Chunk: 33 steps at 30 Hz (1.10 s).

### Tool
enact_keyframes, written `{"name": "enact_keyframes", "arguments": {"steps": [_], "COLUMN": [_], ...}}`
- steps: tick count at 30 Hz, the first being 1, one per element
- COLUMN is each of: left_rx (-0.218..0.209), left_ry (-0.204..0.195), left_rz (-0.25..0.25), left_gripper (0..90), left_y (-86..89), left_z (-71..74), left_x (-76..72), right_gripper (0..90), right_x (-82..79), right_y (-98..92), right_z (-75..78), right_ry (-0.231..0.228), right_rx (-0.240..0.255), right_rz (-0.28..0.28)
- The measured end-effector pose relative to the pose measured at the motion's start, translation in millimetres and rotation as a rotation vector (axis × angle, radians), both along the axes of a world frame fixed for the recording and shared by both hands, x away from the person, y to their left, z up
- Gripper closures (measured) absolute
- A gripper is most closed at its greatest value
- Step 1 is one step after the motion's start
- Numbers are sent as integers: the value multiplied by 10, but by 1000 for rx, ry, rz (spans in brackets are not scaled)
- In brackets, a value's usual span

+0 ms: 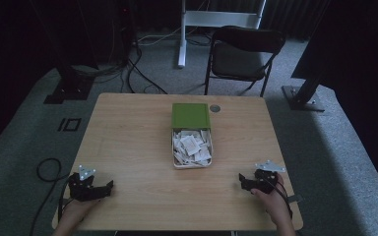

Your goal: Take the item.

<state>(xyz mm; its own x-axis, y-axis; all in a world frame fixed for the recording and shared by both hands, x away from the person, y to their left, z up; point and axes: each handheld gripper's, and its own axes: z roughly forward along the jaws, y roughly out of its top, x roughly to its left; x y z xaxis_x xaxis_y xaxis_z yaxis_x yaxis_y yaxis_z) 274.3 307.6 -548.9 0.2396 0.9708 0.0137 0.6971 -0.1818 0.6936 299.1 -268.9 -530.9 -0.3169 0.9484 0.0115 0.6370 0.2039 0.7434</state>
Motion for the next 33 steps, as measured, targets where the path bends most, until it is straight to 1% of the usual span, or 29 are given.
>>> {"name": "enact_keyframes", "arguments": {"steps": [2,5,10,11,12,14,17,21,22,23,24,33], "left_rx": [0,0,0,0,0,-1,-2,-2,-2,-2,-1,-1], "left_ry": [0,0,0,0,0,-1,-1,-1,-1,-1,1,1], "left_rz": [0,0,0,0,0,1,1,1,1,1,1,1], "left_gripper": [27,27,27,27,27,27,27,27,27,27,27,27], "left_y": [0,0,0,0,0,-1,-1,-1,-1,-1,-1,-1], "left_z": [0,0,0,0,0,-1,-1,0,0,0,0,0], "left_x": [0,0,0,0,0,0,0,1,1,0,0,0], "right_gripper": [130,130,131,131,131,131,131,131,131,132,132,136], "right_x": [15,35,71,71,77,97,116,152,152,158,173,252], "right_y": [47,113,205,205,223,273,329,427,427,446,503,768], "right_z": [68,172,341,341,373,457,543,668,668,690,754,953], "right_ry": [-12,-33,-61,-61,-65,-78,-85,-94,-94,-98,-116,-154], "right_rx": [20,22,42,42,45,61,63,69,69,69,72,87], "right_rz": [6,16,32,32,35,43,47,68,68,71,80,131]}}
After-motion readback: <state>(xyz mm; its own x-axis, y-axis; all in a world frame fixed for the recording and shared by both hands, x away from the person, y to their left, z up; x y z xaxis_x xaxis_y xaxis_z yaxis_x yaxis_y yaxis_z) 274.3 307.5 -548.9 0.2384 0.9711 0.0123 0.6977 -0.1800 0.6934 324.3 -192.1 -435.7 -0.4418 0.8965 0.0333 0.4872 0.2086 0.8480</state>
